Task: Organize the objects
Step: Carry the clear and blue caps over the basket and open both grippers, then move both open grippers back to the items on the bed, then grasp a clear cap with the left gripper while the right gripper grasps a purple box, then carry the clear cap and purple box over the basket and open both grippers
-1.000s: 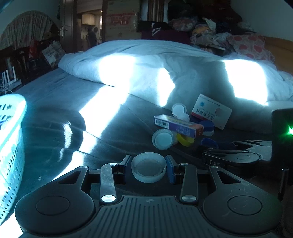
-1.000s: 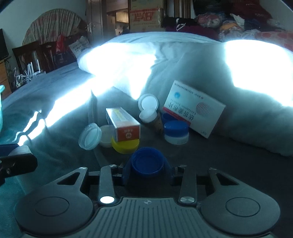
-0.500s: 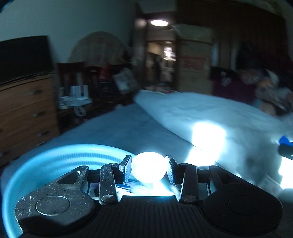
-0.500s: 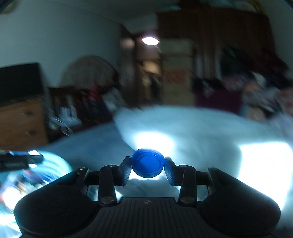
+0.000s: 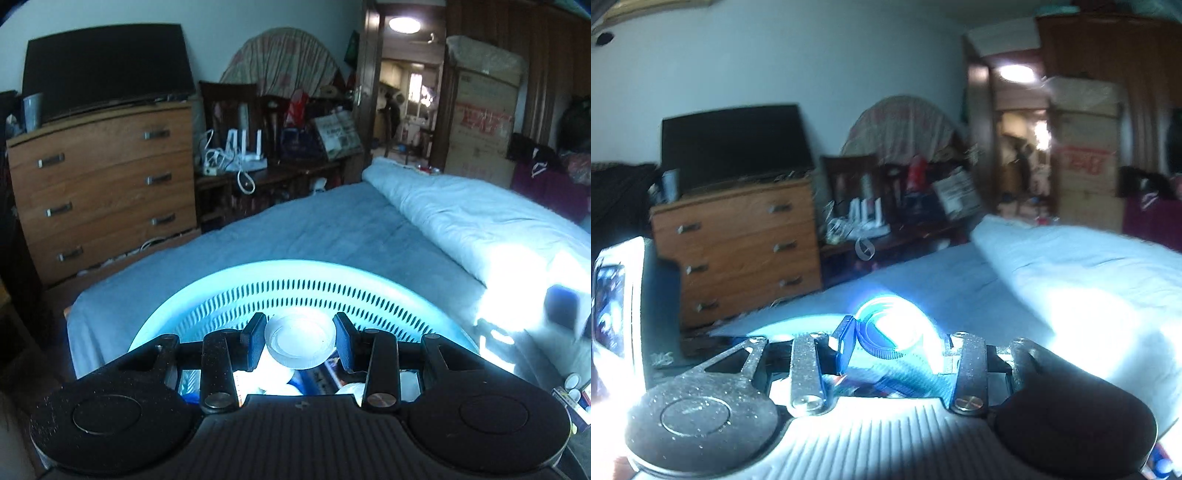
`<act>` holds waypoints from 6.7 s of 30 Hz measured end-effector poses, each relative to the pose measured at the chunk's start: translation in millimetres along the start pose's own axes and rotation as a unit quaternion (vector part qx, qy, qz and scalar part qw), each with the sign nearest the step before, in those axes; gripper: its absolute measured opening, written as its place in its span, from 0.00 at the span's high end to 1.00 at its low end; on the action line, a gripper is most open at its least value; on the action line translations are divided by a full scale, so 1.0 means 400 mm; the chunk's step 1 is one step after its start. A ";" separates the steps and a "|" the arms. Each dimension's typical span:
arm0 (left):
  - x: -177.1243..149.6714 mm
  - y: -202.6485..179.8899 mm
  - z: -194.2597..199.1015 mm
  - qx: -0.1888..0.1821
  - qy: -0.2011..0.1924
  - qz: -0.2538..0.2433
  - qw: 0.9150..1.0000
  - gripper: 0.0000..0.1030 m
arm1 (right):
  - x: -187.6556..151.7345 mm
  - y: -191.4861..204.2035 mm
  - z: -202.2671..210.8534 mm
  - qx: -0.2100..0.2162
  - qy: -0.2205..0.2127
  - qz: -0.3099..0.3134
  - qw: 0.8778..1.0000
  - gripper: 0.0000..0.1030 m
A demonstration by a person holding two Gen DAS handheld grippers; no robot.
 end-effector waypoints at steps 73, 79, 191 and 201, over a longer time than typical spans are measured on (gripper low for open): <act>-0.200 -0.409 0.052 -0.196 0.006 -0.150 0.969 0.26 | -0.584 -0.295 0.275 -0.187 0.098 -0.109 0.971 0.28; -0.418 -0.663 -0.066 -0.293 0.065 -0.216 0.929 0.26 | -0.721 -0.449 0.403 -0.243 0.119 -0.161 0.949 0.29; 0.117 0.030 -0.037 0.011 -0.005 -0.036 0.999 0.61 | 0.044 0.050 -0.262 0.016 0.092 0.001 0.996 0.81; 0.110 0.033 -0.043 0.014 -0.001 -0.035 0.999 0.61 | 0.032 0.050 -0.279 0.017 0.095 0.001 0.995 0.81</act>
Point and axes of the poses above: each gripper's, at about its wrist camera, not at the fingertips, and z roughly against the way its jaws point, y to its left, x to its top, the point moved 8 cm from there along -z, roughly the way its jaws point, and after that the axes turned 3 degrees about -x, right-handed, at the moved point
